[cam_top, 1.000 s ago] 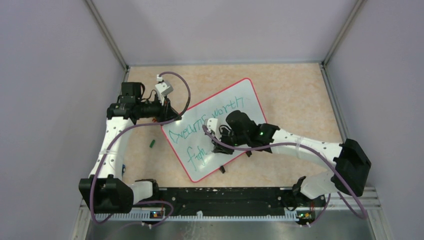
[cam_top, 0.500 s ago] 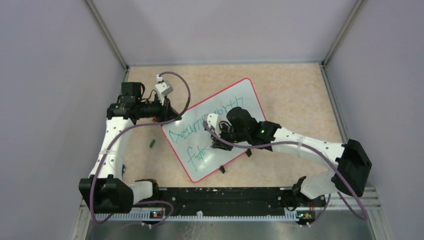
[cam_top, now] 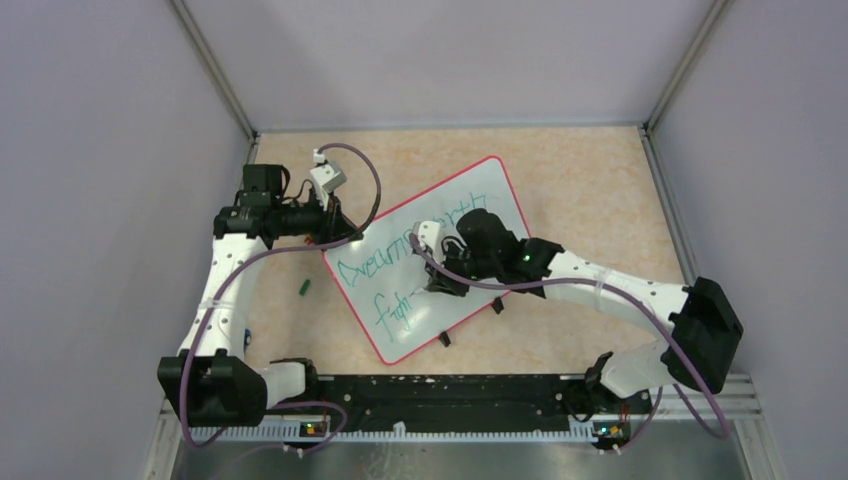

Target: Write a sentence on the whiteboard

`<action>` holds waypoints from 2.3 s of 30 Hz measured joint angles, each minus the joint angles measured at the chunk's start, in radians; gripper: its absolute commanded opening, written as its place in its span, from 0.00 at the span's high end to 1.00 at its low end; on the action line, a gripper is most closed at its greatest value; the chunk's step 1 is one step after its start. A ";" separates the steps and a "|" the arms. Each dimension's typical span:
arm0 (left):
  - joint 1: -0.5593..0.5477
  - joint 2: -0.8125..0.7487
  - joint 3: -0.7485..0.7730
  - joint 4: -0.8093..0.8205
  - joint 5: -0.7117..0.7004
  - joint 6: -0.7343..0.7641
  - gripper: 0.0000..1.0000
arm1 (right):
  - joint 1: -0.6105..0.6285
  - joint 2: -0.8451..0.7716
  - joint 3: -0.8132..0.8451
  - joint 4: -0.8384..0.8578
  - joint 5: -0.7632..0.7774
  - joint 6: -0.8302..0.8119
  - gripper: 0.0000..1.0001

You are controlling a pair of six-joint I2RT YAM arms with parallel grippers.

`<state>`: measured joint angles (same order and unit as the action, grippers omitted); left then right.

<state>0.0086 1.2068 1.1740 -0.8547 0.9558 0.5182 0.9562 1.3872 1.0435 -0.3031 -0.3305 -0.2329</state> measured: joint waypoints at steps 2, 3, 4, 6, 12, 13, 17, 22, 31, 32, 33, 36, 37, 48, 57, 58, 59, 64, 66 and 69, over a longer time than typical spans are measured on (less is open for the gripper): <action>0.000 0.000 0.000 0.000 0.000 0.000 1.00 | -0.013 -0.006 0.000 -0.006 -0.006 -0.001 1.00; 0.000 0.000 0.000 0.000 0.000 0.000 1.00 | -0.021 -0.012 0.000 -0.009 -0.006 -0.001 1.00; 0.000 0.000 0.000 0.000 0.000 0.000 1.00 | -0.027 -0.017 0.000 -0.011 -0.005 -0.002 1.00; 0.000 0.000 0.000 0.000 0.000 0.000 1.00 | -0.037 -0.024 0.000 -0.014 -0.004 -0.002 1.00; 0.000 0.000 0.000 0.000 0.001 0.000 1.00 | -0.038 -0.025 0.007 -0.029 -0.016 -0.012 1.00; 0.000 0.000 0.000 0.000 0.001 0.000 1.00 | -0.036 -0.025 0.012 -0.039 -0.019 -0.015 1.00; 0.000 0.000 0.000 0.000 0.001 0.000 1.00 | -0.032 -0.023 0.042 -0.055 -0.038 -0.019 1.00; 0.000 0.000 0.000 -0.001 0.001 0.000 1.00 | -0.029 -0.013 0.073 -0.039 -0.041 -0.019 1.00; 0.000 0.000 0.000 -0.001 0.000 0.000 1.00 | -0.029 0.024 0.078 -0.033 -0.034 -0.020 1.00; 0.000 0.000 0.000 -0.001 0.000 0.000 1.00 | -0.029 0.024 0.078 -0.033 -0.034 -0.020 1.00; 0.000 0.000 0.000 -0.001 0.000 0.000 1.00 | -0.029 0.024 0.077 -0.033 -0.034 -0.020 1.00; 0.000 0.000 0.000 -0.001 0.000 0.000 1.00 | -0.029 0.024 0.076 -0.032 -0.035 -0.019 1.00; 0.000 0.000 0.000 -0.001 0.000 0.000 1.00 | -0.029 0.024 0.076 -0.031 -0.035 -0.019 1.00; 0.000 0.000 0.000 -0.001 0.000 0.000 1.00 | -0.011 0.005 -0.022 -0.014 -0.053 -0.008 1.00; 0.000 0.000 0.000 -0.001 0.000 0.000 1.00 | -0.010 -0.013 -0.048 -0.020 -0.041 -0.010 1.00; 0.000 0.000 0.000 -0.001 0.000 0.000 1.00 | -0.010 -0.014 -0.048 -0.021 -0.038 -0.010 1.00; 0.000 0.000 0.000 -0.001 0.000 0.000 1.00 | -0.010 -0.017 -0.047 -0.025 -0.035 -0.010 1.00; 0.000 0.000 0.000 -0.001 0.001 0.000 1.00 | -0.012 -0.025 -0.025 -0.048 -0.017 -0.013 1.00; 0.000 0.000 0.000 -0.001 0.000 0.000 1.00 | -0.012 -0.025 -0.009 -0.049 -0.011 -0.015 1.00; 0.000 0.000 0.000 -0.002 0.000 0.000 1.00 | -0.012 -0.025 0.006 -0.046 -0.006 -0.019 1.00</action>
<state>0.0086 1.2072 1.1740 -0.8562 0.9562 0.5179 0.9440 1.3621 1.0496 -0.3492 -0.3367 -0.2516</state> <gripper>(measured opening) 0.211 0.120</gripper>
